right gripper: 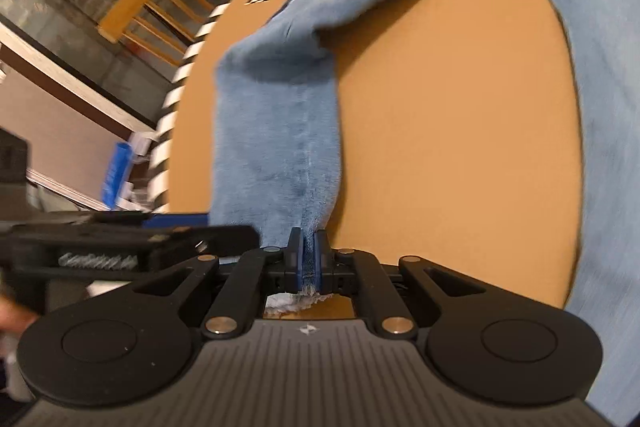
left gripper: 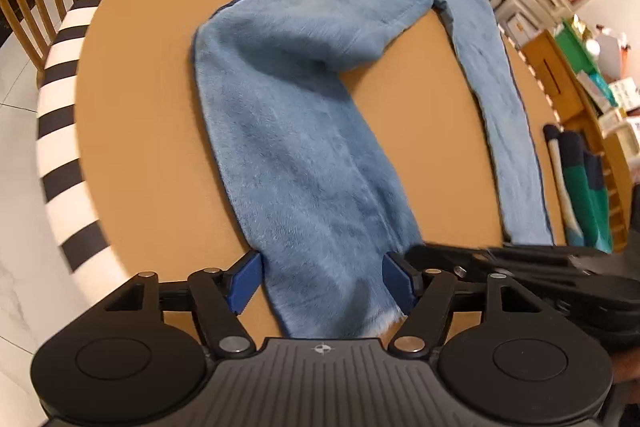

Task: Fold clothes
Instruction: 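Grasp the other leg hem with the left gripper while the right gripper grasps its hem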

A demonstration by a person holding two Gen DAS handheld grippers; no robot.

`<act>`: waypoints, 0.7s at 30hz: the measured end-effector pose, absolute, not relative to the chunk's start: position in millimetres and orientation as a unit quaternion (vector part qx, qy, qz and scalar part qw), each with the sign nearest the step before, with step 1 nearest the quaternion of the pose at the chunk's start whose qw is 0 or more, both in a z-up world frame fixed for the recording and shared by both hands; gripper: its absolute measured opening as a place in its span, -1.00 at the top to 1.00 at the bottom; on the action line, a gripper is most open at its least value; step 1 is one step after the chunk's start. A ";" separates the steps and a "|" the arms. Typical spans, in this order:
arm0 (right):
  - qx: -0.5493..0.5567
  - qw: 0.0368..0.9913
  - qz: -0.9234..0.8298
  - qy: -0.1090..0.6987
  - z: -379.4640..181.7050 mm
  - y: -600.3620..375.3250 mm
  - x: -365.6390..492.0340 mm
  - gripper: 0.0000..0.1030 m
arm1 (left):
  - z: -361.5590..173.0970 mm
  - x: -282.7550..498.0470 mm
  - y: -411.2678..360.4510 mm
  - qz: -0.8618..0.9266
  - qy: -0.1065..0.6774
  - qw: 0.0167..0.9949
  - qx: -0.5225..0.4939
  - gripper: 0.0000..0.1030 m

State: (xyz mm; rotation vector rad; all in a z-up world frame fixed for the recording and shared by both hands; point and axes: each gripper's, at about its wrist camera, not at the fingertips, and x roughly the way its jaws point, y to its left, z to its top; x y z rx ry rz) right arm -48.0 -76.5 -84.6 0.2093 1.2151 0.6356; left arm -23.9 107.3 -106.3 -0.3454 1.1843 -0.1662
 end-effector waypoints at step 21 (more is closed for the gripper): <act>0.111 0.751 0.319 0.568 -90.9 -42.6 -149.8 0.98 | -99.9 -95.2 119.5 -0.082 0.561 0.822 -0.064 0.59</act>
